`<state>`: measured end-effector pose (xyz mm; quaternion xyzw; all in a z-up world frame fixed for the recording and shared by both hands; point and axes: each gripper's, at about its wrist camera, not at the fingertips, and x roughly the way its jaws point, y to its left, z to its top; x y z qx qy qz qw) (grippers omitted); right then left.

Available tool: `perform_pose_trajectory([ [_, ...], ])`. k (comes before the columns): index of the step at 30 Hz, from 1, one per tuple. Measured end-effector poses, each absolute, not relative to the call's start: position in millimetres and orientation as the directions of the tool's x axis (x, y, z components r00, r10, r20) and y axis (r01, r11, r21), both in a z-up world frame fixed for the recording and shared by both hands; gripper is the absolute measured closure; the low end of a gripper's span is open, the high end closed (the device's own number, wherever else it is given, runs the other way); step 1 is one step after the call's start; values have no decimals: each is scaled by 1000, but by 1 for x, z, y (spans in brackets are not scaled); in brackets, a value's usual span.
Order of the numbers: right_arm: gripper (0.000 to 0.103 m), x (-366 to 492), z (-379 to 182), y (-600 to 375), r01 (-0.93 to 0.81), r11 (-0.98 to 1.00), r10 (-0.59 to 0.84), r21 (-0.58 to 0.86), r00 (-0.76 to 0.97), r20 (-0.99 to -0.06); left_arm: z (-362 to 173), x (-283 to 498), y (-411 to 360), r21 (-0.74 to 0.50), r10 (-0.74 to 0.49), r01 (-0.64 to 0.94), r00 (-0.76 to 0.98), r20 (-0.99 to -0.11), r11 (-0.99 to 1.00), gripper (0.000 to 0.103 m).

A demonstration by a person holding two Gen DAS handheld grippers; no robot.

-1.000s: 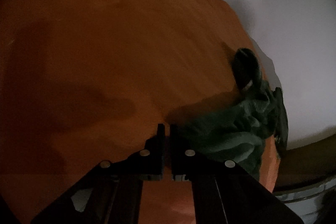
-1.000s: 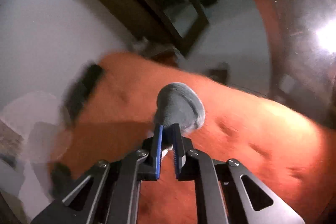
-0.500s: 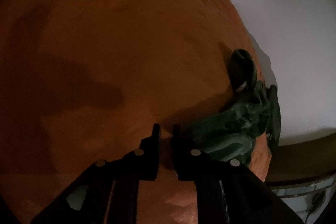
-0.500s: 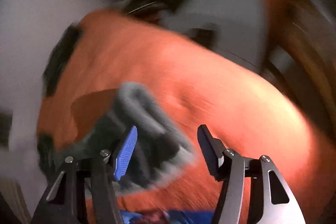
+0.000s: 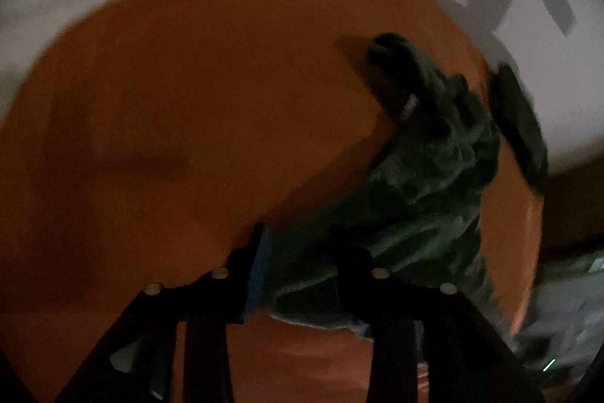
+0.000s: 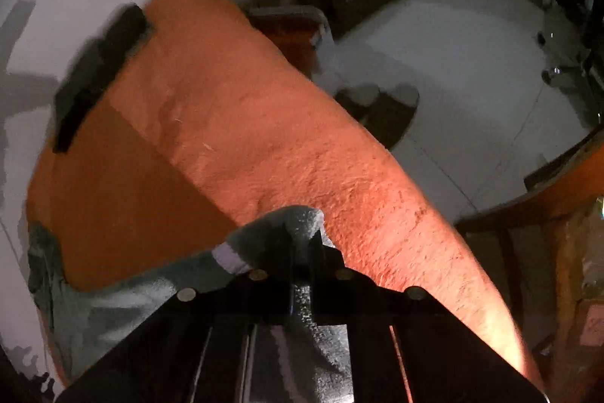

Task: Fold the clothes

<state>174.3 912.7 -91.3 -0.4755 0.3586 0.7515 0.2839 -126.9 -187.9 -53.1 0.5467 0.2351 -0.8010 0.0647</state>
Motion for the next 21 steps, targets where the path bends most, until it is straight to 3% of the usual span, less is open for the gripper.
perform_pose_trajectory([
  [3,93,142,-101,914,-752,-630,35,192,-274,-961,-48,-144,-170,-239,127,289,-357,-925,-927,52],
  [6,72,125,-87,908,-728,-676,39,114,-190,-981,-62,-156,-154,-259,172,246,-326,-930,-934,49],
  [7,60,123,-82,907,-725,-682,47,96,-174,-984,-68,-157,-149,-271,189,236,-318,-929,-933,48],
  [10,49,128,-67,903,-717,-692,53,90,-175,-983,-92,-152,-136,-314,249,223,-276,-928,-923,47],
  [16,48,178,-92,855,-648,-756,45,92,-193,-980,-130,-112,-144,-353,282,326,-246,-927,-877,47],
  [19,48,211,-114,840,-679,-717,-12,160,-216,-976,-113,-82,-174,-437,234,424,-450,-862,-794,46],
  [20,48,221,-124,836,-697,-690,-42,195,-230,-972,-107,-72,-184,-467,209,449,-512,-833,-761,42],
  [21,48,229,-131,835,-714,-665,-60,218,-241,-969,-101,-62,-194,-499,181,471,-570,-801,-727,29],
])
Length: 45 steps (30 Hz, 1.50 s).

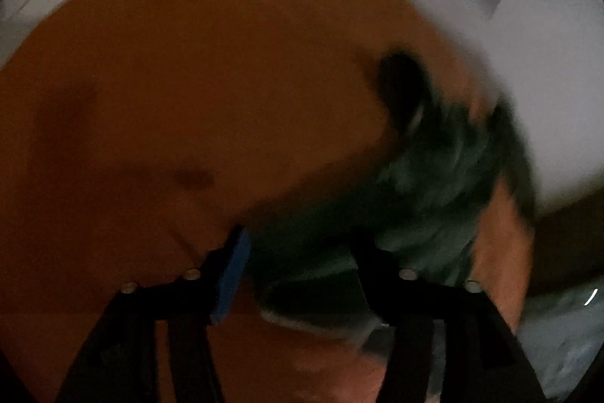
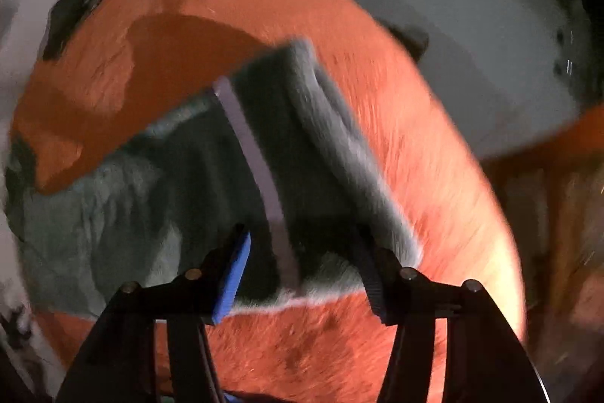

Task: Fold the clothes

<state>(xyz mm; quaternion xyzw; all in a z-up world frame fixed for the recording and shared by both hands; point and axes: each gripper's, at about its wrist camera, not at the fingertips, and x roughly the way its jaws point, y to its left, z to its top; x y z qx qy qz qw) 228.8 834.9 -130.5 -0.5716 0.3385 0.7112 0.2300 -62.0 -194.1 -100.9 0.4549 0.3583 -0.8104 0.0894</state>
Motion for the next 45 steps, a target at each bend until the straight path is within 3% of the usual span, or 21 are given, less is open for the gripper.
perform_pose_trajectory([
  [6,51,246,-150,838,-743,-590,-68,317,-346,-936,-156,-62,-191,-595,351,527,-494,-796,-607,27],
  [7,73,247,-152,842,-762,-572,-44,303,-340,-939,-166,-63,-184,-589,363,538,-473,-803,-603,27],
  [8,85,250,-153,845,-787,-549,-20,281,-323,-946,-175,-64,-177,-583,375,548,-451,-810,-600,27],
  [11,93,257,-146,851,-820,-480,-5,312,-353,-936,-183,-65,-165,-584,364,558,-463,-808,-589,28],
  [12,93,258,-139,850,-823,-482,18,299,-351,-936,-180,-65,-162,-582,337,557,-485,-807,-593,39],
  [13,93,259,-130,848,-823,-490,47,285,-352,-935,-176,-66,-160,-579,309,556,-506,-805,-596,82],
  [14,94,261,-114,848,-818,-504,83,276,-364,-928,-173,-67,-157,-576,282,555,-527,-802,-600,91],
  [20,101,281,-38,847,-808,-550,276,211,-414,-868,-102,-93,-145,-517,171,390,-649,-741,-762,91],
  [24,103,276,-74,837,-797,-600,272,64,-278,-921,-114,-94,-162,-382,85,456,-548,-832,-804,91],
  [30,103,304,-108,846,-815,-535,120,222,-334,-935,-166,-47,-188,-454,182,546,-480,-858,-704,90],
  [33,91,307,-110,850,-806,-490,48,332,-405,-913,-170,-45,-189,-514,252,566,-478,-842,-644,77],
  [35,46,302,-108,850,-779,-496,4,384,-444,-896,-154,-50,-192,-550,239,563,-532,-812,-617,76],
  [37,26,293,-102,848,-747,-524,-15,410,-473,-881,-117,-55,-188,-549,139,518,-633,-762,-655,69],
  [38,26,284,-103,846,-729,-548,-28,410,-473,-880,-96,-57,-184,-526,74,502,-671,-737,-687,62],
  [39,26,275,-104,843,-712,-571,-42,409,-472,-880,-84,-62,-181,-517,58,482,-689,-722,-707,41],
  [40,26,269,-106,840,-701,-596,-52,391,-453,-890,-73,-70,-178,-514,67,450,-702,-709,-730,29],
  [41,26,262,-112,835,-697,-625,-51,352,-413,-909,-63,-86,-172,-492,77,418,-698,-712,-764,29],
  [42,27,255,-118,831,-691,-652,-48,312,-373,-927,-58,-102,-163,-467,77,400,-689,-720,-788,29],
  [43,45,249,-124,826,-682,-679,-44,272,-332,-942,-54,-125,-152,-441,92,372,-671,-736,-817,29],
  [44,86,246,-129,824,-689,-687,-29,231,-291,-956,-53,-138,-145,-422,100,359,-652,-752,-833,29],
  [45,95,243,-134,822,-695,-693,-14,190,-251,-968,-55,-151,-139,-406,111,350,-626,-772,-844,29],
])
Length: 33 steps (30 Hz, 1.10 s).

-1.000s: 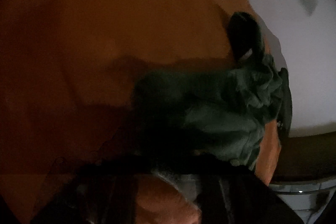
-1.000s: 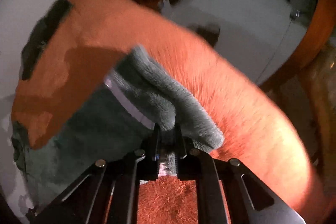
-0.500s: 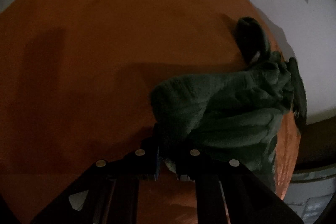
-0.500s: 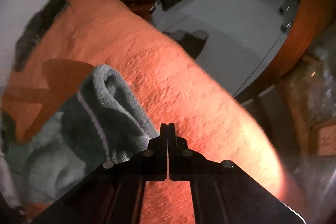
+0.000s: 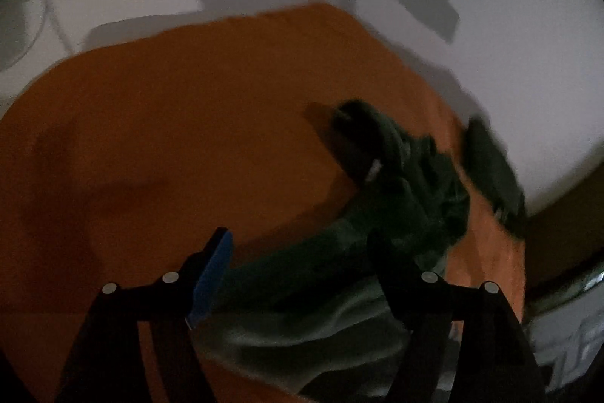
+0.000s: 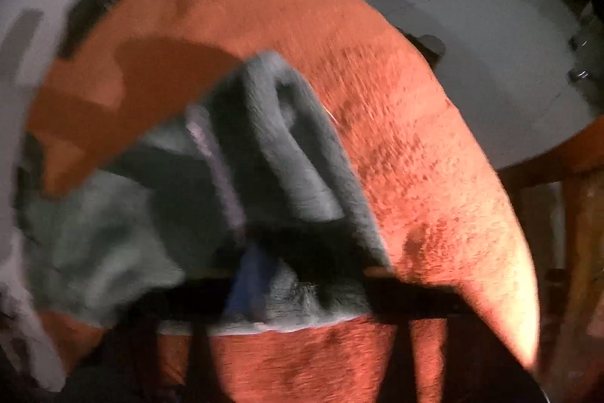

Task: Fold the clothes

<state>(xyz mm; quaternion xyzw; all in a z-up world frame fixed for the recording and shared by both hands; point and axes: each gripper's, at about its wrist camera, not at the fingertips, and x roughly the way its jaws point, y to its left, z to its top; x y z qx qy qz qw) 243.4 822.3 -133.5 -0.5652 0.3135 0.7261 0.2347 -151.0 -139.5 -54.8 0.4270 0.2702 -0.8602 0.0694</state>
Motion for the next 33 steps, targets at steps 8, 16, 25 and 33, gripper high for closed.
perform_pose_trajectory([
  [8,93,251,-116,833,-767,-638,74,70,-151,-986,-112,-241,-87,-449,278,363,-435,-856,-816,29],
  [16,41,79,-21,753,-389,-906,24,165,-437,-899,-147,-290,-46,-429,256,308,-471,-844,-849,54],
  [25,41,-182,-36,528,113,-940,-339,322,-430,-837,-123,-178,-4,-433,308,94,-572,-761,-896,91],
  [33,41,-359,-101,369,198,-893,-451,405,-407,-795,-136,-95,11,-431,355,50,-486,-799,-901,91],
])
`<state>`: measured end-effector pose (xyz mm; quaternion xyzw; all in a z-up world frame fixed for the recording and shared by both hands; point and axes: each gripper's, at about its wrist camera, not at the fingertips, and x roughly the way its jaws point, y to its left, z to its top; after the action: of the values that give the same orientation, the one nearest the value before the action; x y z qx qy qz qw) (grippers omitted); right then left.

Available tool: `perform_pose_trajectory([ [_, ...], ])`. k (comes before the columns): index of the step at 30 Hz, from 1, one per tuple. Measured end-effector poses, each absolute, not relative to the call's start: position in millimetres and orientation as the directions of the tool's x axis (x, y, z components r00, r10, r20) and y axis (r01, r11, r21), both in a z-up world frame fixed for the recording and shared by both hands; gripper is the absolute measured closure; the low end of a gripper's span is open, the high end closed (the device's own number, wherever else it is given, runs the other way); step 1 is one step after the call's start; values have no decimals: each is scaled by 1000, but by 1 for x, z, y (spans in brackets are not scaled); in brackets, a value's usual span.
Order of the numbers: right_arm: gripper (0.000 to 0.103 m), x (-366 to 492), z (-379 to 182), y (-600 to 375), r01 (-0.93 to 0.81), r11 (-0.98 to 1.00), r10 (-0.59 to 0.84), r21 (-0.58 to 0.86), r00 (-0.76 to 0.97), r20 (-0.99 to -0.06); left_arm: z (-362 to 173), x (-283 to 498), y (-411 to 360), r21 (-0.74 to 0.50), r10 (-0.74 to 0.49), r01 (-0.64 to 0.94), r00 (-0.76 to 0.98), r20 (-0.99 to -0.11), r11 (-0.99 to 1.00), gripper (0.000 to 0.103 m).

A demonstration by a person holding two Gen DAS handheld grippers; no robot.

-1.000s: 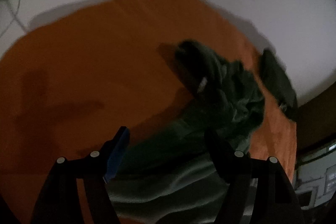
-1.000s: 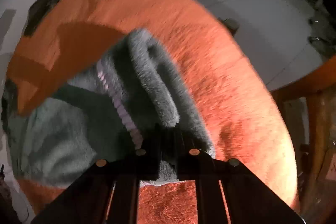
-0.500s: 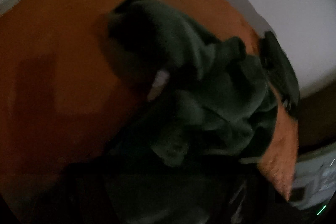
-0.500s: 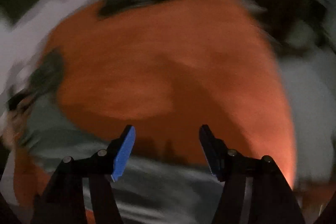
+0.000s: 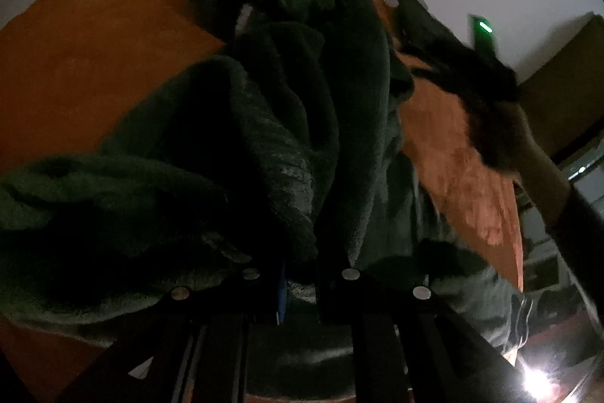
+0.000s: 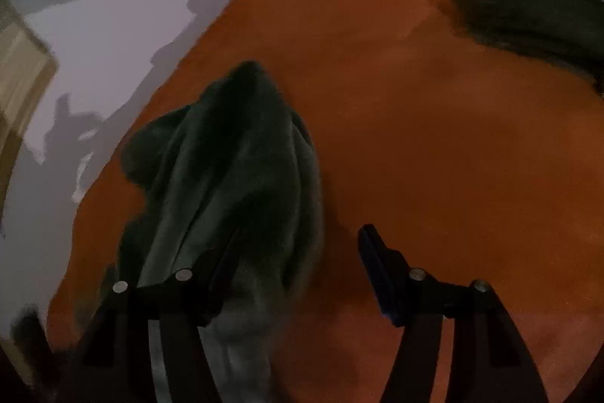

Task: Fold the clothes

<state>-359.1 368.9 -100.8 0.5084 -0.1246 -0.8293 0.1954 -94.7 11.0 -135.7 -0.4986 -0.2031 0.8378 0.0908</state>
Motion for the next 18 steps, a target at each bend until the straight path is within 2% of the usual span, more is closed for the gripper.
perform_pose_trajectory([
  [1,45,-367,-107,362,180,-878,-478,445,-402,-781,-137,-94,11,-431,356,51,-483,-800,-901,91],
  [2,79,-375,-112,356,162,-860,-506,484,-397,-766,-137,-93,12,-431,357,51,-480,-802,-901,91],
  [3,103,-378,-114,352,163,-852,-518,498,-403,-754,-135,-91,8,-442,365,53,-482,-797,-895,91],
  [5,100,-375,-104,343,169,-887,-457,429,-457,-763,-133,-89,4,-454,372,58,-488,-790,-889,91],
  [7,100,-353,-83,353,186,-888,-454,422,-510,-731,-135,-89,2,-464,383,58,-482,-788,-884,91],
  [9,100,-306,-61,373,222,-864,-494,451,-544,-678,-138,-85,-2,-466,392,49,-469,-792,-883,90],
  [11,100,-245,-56,392,261,-878,-478,402,-532,-699,-141,-80,-9,-473,413,41,-425,-806,-880,88],
  [14,100,-180,-88,415,280,-890,-447,360,-371,-814,-138,-78,-23,-527,463,78,-379,-801,-847,77],
  [17,97,-160,-131,439,157,-858,-509,488,-134,-851,-117,-89,-47,-597,502,134,-415,-759,-791,69],
  [18,97,-162,-134,447,114,-857,-514,502,-126,-848,-109,-95,-52,-615,509,136,-440,-740,-776,56],
])
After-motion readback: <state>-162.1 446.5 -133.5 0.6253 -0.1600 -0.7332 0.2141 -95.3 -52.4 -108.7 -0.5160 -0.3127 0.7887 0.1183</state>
